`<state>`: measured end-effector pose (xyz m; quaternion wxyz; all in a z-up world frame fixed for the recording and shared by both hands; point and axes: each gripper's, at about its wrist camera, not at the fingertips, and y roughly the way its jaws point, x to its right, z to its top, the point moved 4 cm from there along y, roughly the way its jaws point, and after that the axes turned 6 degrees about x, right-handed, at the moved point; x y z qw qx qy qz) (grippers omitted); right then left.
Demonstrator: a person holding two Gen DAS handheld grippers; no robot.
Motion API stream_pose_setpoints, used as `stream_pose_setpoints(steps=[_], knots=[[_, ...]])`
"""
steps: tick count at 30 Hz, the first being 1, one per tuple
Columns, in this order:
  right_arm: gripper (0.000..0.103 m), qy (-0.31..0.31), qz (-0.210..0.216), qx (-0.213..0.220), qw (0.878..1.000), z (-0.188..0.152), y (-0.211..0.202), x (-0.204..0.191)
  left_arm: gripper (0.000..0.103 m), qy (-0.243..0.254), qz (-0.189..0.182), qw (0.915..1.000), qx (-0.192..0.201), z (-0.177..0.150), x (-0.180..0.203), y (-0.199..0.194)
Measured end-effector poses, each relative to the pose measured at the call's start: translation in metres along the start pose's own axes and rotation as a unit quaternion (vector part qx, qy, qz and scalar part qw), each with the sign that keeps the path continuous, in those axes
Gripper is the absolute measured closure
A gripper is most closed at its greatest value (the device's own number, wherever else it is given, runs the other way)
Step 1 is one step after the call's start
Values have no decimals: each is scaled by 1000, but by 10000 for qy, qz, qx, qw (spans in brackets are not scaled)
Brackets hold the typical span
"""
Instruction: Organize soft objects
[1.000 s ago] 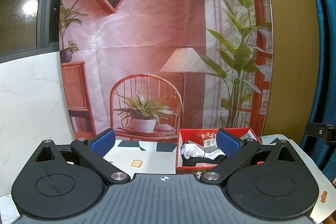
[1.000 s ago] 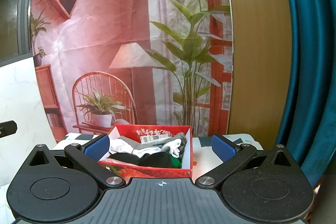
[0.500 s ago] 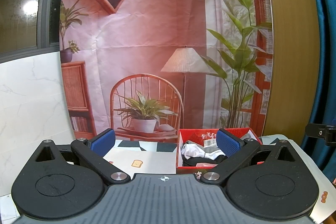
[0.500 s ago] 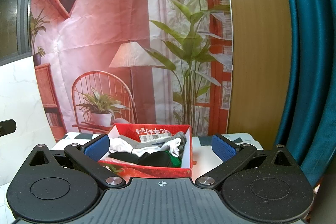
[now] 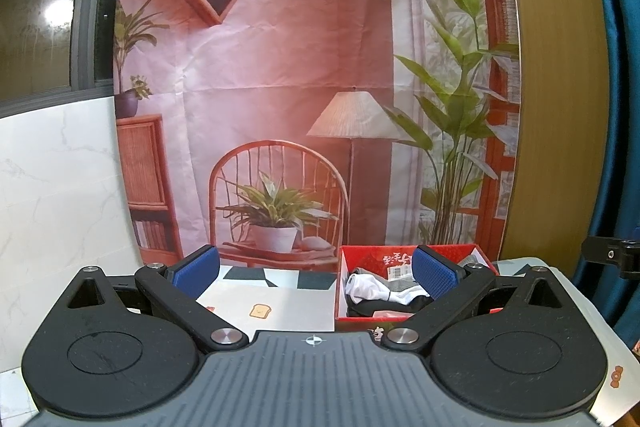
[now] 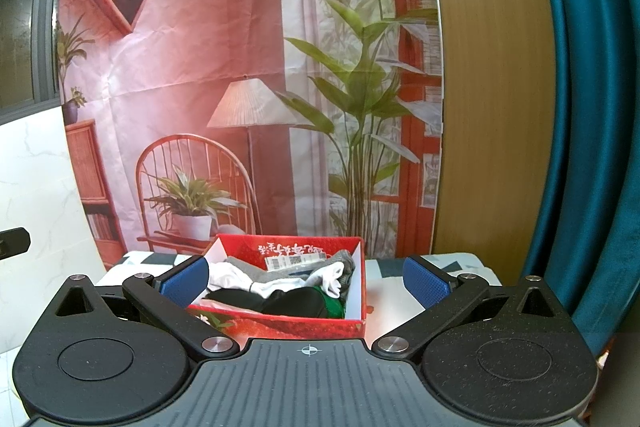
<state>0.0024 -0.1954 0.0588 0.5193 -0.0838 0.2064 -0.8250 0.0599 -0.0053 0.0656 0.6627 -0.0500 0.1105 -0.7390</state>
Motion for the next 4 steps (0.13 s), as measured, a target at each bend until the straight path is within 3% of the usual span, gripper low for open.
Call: stream_pose_setpoints(steps=[4], knots=[[0, 0, 6, -1, 10000, 0, 0, 0, 0, -15, 16, 10000, -15, -1, 0, 1]])
